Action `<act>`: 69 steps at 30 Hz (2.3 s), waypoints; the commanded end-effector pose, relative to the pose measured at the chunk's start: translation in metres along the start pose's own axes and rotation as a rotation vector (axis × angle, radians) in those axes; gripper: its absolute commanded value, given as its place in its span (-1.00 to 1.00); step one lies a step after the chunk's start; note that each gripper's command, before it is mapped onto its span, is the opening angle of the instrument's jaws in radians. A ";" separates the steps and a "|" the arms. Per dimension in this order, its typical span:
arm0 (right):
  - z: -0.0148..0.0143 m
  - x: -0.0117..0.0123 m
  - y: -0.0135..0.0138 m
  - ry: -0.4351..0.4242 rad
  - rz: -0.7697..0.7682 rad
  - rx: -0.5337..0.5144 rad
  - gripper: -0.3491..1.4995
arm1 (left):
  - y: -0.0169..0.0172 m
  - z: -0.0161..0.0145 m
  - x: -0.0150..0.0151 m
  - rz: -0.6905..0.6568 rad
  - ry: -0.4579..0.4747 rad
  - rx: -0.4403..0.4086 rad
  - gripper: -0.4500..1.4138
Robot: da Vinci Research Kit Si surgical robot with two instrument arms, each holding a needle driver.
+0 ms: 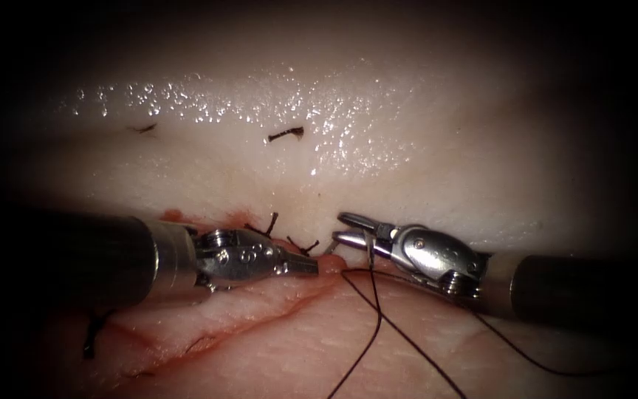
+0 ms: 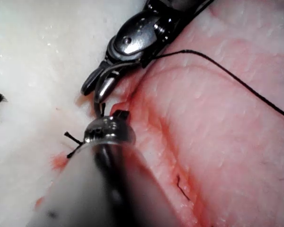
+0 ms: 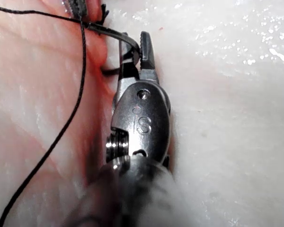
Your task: Wound Closure
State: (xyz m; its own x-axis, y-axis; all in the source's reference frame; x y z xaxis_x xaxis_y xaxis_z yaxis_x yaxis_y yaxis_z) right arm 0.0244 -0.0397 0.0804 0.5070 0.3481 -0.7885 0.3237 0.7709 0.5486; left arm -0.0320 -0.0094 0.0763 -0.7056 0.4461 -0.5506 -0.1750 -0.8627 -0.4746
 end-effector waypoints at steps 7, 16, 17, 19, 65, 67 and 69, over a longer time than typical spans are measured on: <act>0.0018 -0.0005 -0.0003 -0.017 0.006 0.037 -1.00 | -0.0001 0.0008 0.0000 0.000 0.000 0.000 -0.53; 0.0021 -0.0008 -0.0007 -0.026 0.011 0.041 -1.00 | 0.0000 0.0009 0.0001 -0.001 0.000 0.001 -0.53; 0.0021 -0.0008 -0.0007 -0.026 0.011 0.041 -1.00 | 0.0001 0.0009 0.0001 -0.001 0.000 0.001 -0.53; 0.0021 -0.0007 -0.0006 -0.026 0.018 0.041 -1.00 | 0.0001 0.0010 0.0002 -0.002 0.000 0.002 -0.53; -0.0068 0.0166 0.0058 -0.010 -0.087 -0.195 -1.00 | 0.0050 0.0075 -0.0080 0.004 -0.134 -0.072 -0.53; -0.0075 0.0170 0.0063 0.011 -0.022 -0.167 -1.00 | 0.0051 0.0073 -0.0082 0.007 -0.137 -0.077 -0.53; -0.0083 0.0175 0.0069 0.055 0.020 -0.163 -1.00 | 0.0053 0.0072 -0.0083 0.008 -0.140 -0.078 -0.53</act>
State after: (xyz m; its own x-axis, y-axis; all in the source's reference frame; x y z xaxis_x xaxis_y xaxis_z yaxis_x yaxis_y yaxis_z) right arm 0.0280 -0.0238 0.0677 0.4623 0.4079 -0.7873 0.1753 0.8283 0.5321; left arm -0.0314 -0.0193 0.0826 -0.7978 0.3964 -0.4544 -0.1183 -0.8418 -0.5267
